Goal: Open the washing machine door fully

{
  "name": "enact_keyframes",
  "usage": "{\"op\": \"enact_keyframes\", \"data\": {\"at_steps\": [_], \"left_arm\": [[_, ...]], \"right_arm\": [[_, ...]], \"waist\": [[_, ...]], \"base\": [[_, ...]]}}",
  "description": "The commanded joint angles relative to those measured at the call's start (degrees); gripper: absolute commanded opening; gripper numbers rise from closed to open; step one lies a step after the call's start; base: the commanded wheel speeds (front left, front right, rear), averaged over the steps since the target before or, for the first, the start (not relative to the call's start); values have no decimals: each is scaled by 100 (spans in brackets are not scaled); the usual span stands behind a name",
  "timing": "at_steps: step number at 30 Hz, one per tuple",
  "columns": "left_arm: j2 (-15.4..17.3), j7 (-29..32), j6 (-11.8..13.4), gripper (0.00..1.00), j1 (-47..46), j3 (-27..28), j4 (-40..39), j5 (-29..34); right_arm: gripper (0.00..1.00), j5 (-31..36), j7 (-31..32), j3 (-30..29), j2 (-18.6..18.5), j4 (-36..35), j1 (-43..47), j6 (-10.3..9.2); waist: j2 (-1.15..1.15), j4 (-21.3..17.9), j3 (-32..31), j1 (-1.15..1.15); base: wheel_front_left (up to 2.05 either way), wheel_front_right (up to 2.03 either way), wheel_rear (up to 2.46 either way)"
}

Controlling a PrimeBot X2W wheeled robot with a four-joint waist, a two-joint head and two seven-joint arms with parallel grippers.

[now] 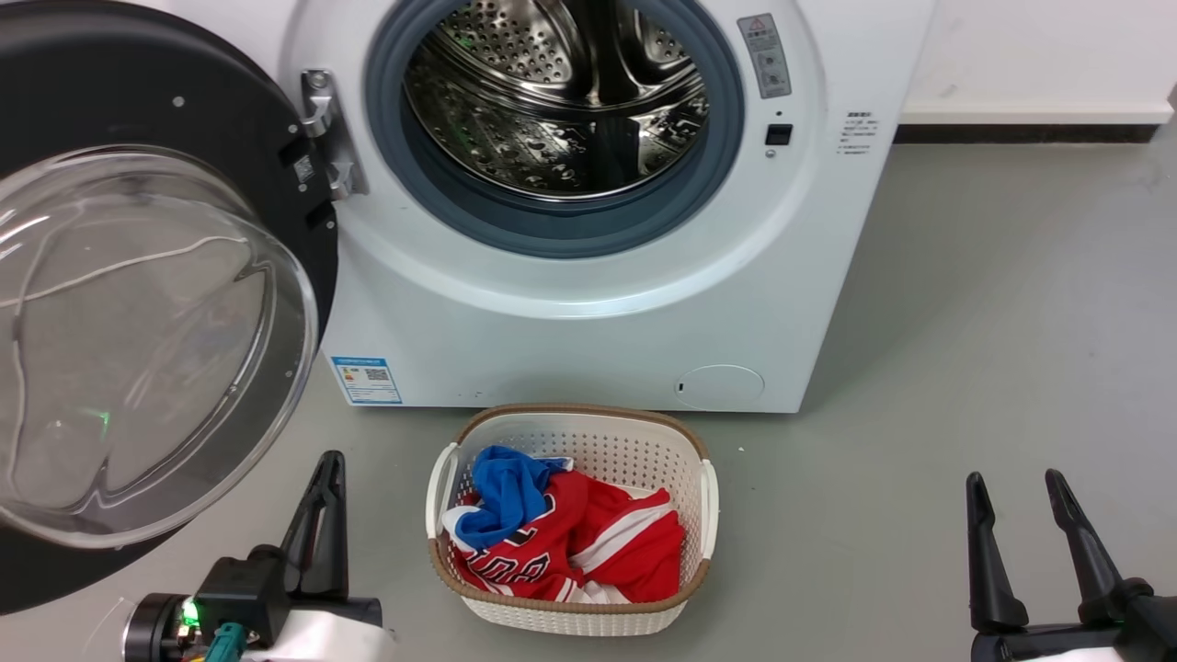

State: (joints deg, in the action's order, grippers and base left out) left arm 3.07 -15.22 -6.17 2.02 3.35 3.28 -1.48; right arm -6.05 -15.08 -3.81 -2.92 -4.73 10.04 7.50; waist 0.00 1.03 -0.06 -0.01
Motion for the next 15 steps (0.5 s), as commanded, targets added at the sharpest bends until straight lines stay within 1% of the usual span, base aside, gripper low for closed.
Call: {"op": "enact_keyframes", "data": {"at_steps": [1,2,3,4,7,15], "left_arm": [[-8,13,49,29,88,-46,17,-21],[-9,13,77,47,101,-52,7,-32],[-7,13,112,95,123,-47,-4,-57],[-12,13,119,100,141,-73,-23,-81],[-16,13,126,100,219,-157,-21,-84],[-22,13,269,100,232,-279,65,-134]], "right_arm": [[100,-42,-12,5,10,7,46,-2],[100,-51,-12,11,10,10,43,-2],[100,-55,-12,23,9,14,45,-2],[100,-61,-12,15,9,16,52,-2],[100,-88,-12,17,10,18,65,-2],[100,-129,-12,-14,9,51,57,-2]], "waist": [[0,-81,28,1],[0,-115,33,1],[0,-148,36,1],[0,-171,40,1],[0,-228,48,1],[0,-249,35,1]], "base": [[0,0,0],[0,0,0],[0,0,0],[0,0,0],[0,0,0],[0,0,0]]}}
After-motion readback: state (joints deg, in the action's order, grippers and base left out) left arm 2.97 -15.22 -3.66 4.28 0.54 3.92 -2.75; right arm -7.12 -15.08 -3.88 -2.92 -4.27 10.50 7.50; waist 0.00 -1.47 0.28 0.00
